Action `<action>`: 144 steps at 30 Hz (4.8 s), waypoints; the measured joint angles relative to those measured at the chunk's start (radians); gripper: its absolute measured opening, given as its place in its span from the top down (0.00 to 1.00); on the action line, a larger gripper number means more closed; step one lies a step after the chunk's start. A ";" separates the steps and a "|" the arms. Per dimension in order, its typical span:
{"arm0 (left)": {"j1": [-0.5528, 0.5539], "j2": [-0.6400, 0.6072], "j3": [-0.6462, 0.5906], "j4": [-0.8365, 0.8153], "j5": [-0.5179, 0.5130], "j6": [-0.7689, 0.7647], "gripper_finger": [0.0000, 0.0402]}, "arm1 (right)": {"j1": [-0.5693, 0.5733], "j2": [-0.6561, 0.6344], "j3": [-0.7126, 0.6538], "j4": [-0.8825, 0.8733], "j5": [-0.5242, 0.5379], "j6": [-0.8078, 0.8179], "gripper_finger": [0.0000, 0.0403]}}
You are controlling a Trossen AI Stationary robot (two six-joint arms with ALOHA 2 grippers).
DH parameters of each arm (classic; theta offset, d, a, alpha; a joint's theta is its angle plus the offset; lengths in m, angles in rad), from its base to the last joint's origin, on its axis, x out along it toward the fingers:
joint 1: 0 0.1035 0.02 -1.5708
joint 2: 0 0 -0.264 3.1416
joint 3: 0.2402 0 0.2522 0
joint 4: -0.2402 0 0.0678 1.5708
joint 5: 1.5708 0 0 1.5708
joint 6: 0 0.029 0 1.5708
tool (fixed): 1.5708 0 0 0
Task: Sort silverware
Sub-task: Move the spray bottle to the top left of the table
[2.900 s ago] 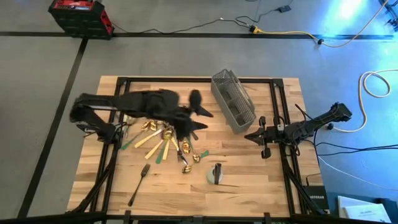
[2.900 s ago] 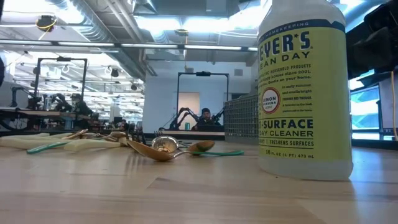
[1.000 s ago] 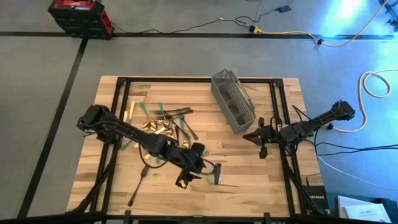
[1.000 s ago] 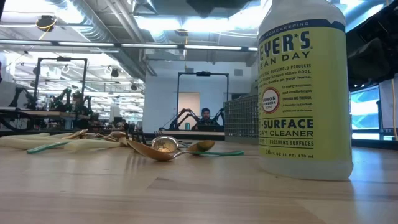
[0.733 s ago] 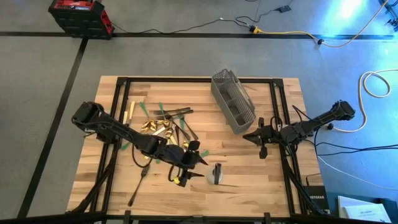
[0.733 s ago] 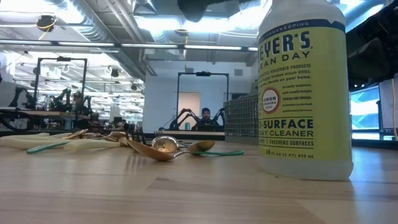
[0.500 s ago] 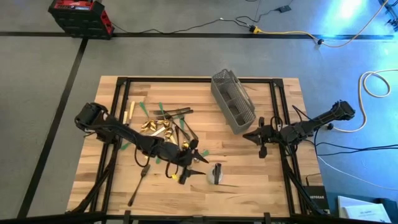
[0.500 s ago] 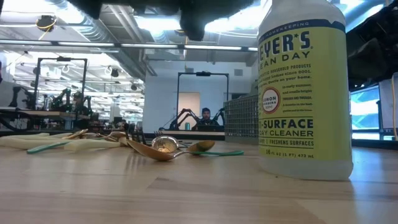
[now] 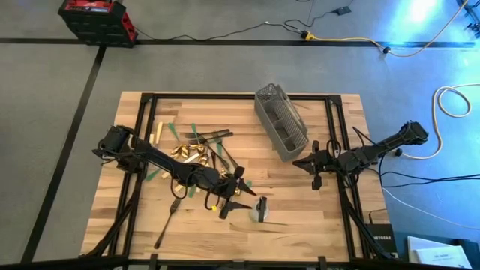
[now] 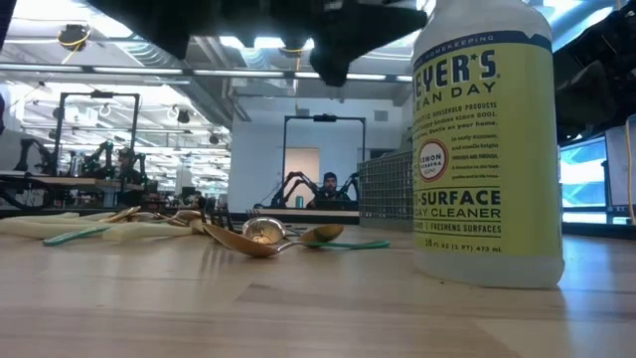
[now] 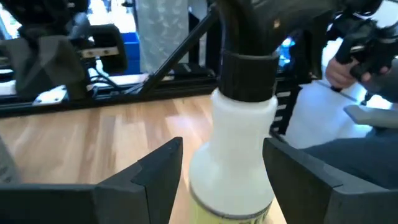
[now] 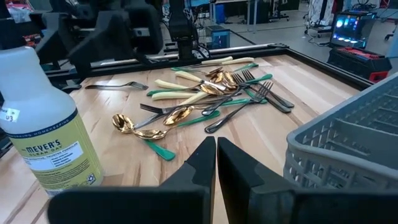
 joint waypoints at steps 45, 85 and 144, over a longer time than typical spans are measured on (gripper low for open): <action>0.039 0.179 0.194 0.058 0.238 0.028 0.48 | 0.000 0.000 0.000 -0.003 0.006 -0.002 1.00; 0.217 -0.194 0.194 -0.241 0.257 0.132 0.58 | 0.000 0.000 0.000 -0.011 0.010 -0.003 1.00; 1.124 -0.924 -0.392 -0.553 -0.509 -0.178 0.58 | 0.000 0.000 0.000 -0.011 0.011 -0.004 1.00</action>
